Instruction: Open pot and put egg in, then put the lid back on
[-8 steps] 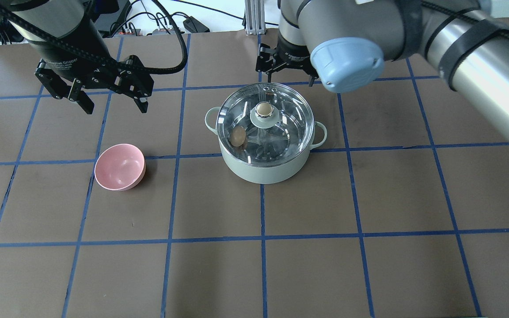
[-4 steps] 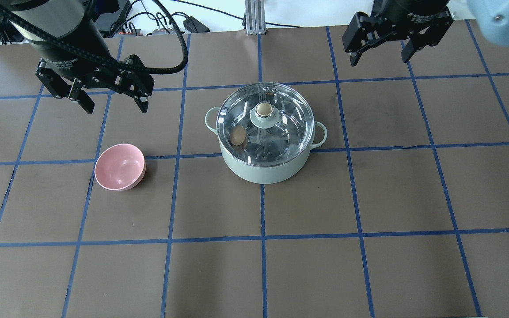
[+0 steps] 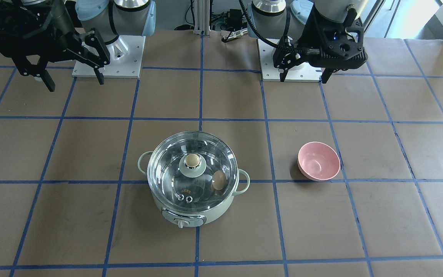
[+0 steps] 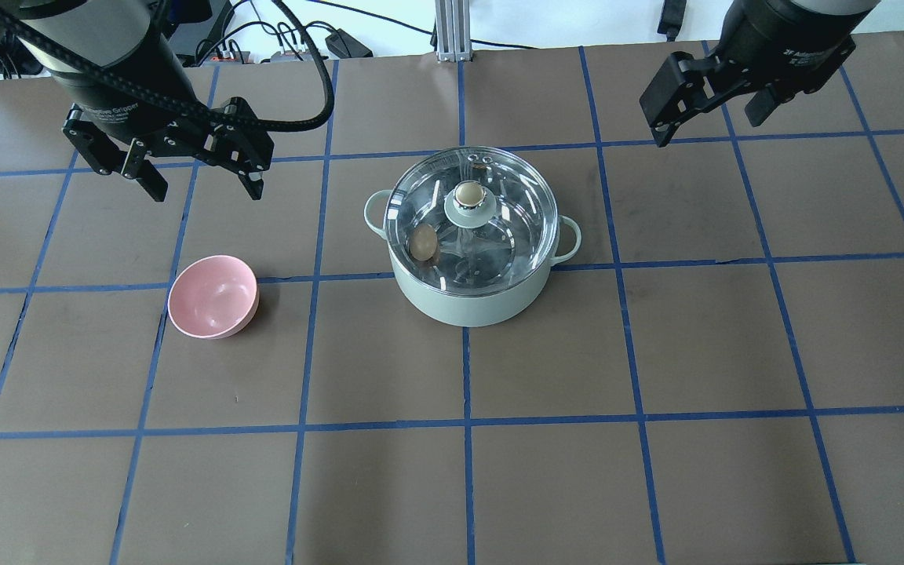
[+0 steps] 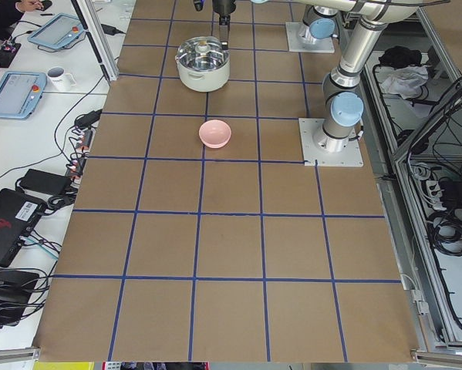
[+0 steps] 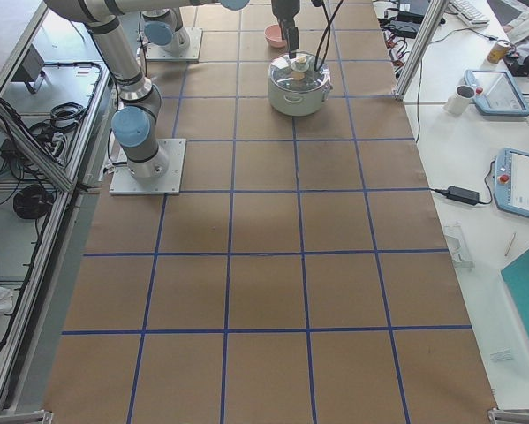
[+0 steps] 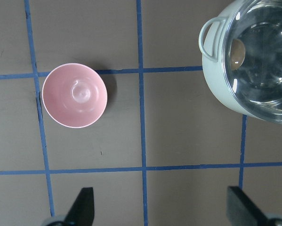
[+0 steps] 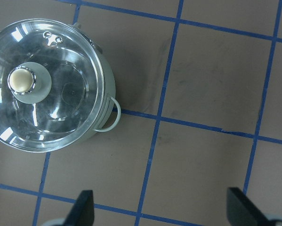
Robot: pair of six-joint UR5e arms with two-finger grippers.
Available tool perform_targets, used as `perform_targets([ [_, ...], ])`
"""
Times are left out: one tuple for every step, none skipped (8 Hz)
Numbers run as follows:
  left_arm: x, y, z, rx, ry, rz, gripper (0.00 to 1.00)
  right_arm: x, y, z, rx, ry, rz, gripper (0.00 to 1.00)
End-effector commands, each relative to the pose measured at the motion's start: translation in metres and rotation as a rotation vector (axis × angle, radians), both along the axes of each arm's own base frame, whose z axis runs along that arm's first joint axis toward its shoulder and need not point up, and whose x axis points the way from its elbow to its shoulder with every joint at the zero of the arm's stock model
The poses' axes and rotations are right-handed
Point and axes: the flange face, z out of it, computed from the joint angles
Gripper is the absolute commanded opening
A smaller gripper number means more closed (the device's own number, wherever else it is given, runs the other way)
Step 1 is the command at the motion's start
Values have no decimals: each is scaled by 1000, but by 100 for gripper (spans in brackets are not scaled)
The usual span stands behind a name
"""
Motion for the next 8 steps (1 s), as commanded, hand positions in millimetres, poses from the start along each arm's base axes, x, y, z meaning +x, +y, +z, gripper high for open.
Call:
perform_targets([
  [1,0,0,0,-6,0,100,-7,0,-6,-8,8,48,100],
  [1,0,0,-2,-6,0,100,-7,-2,-7,-5,-3,46,100],
  [0,0,0,-1,-3,0,100,-7,-1,-8,2,-3,46,100],
  [0,0,0,-1,0,0,100,-7,-2,-8,-4,-2,49,100],
  [0,0,0,-1,-1,0,100,-8,-1,-6,-10,7,48,100],
  [1,0,0,-1,-1,0,100,-8,0,-5,-13,7,44,100],
  [1,0,0,-1,-1,1,100,-8,-1,-6,-11,5,45,100],
  [1,0,0,-1,-1,0,100,-8,-1,-6,-11,5,45,100],
])
